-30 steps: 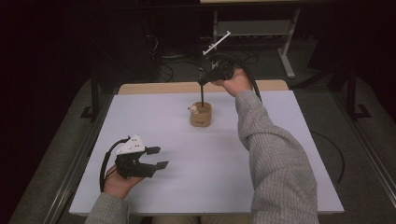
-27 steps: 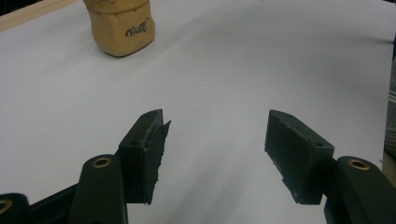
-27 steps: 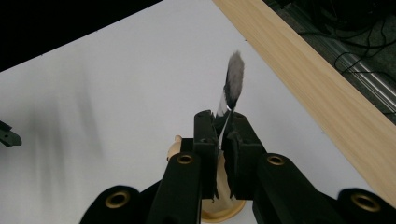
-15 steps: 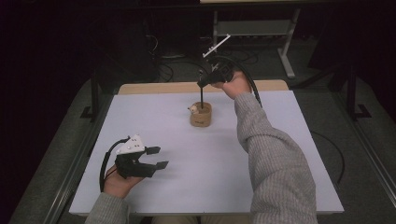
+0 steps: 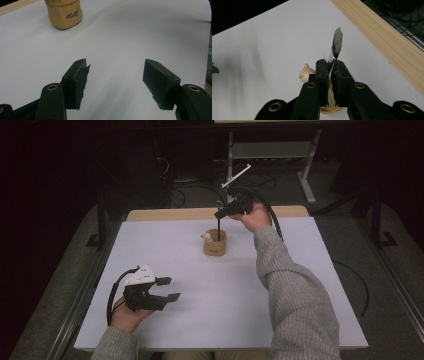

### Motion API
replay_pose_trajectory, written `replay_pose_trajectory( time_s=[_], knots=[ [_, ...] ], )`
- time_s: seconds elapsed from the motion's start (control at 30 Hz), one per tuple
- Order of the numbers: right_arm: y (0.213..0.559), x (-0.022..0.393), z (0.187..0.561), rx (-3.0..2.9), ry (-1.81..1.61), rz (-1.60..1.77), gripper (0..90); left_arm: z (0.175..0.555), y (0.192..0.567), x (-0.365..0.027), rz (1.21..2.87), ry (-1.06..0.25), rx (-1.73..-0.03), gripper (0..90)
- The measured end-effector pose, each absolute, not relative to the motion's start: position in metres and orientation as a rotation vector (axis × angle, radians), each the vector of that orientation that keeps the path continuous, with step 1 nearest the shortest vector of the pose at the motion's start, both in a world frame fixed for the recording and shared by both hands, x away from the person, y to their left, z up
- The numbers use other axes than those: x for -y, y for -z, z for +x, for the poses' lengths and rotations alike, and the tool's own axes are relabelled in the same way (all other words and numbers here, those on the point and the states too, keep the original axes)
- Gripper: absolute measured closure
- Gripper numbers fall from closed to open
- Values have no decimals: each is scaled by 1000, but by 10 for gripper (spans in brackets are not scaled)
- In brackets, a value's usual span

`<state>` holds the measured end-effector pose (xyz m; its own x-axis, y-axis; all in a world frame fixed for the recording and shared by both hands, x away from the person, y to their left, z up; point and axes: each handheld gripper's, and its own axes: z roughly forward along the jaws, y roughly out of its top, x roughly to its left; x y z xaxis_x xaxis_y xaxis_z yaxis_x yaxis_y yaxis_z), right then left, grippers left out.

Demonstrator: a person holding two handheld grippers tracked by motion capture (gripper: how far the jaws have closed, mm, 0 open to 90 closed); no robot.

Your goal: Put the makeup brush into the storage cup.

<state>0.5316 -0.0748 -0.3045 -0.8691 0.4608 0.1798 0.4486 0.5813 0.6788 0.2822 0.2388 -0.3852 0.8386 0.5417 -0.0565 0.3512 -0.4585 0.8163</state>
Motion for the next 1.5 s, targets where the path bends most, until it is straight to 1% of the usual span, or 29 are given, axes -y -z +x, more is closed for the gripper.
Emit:
replay_pose_trajectory(
  time_s=[0.23, 0.9, 1.3, 1.5],
  knots=[
    [306, 74, 529, -2772, -1184, 787, 827, 283, 384, -240, 2100, -282, -640, 345],
    [321, 75, 530, -2771, -1177, 827, 822, 283, 385, -238, 2102, -268, -641, 340],
    [335, 78, 530, -2774, -1204, 929, 816, 284, 387, -237, 2109, -262, -638, 340],
    [338, 81, 530, -2770, -1190, 952, 754, 284, 387, -237, 2103, -265, -639, 340]
  ],
)
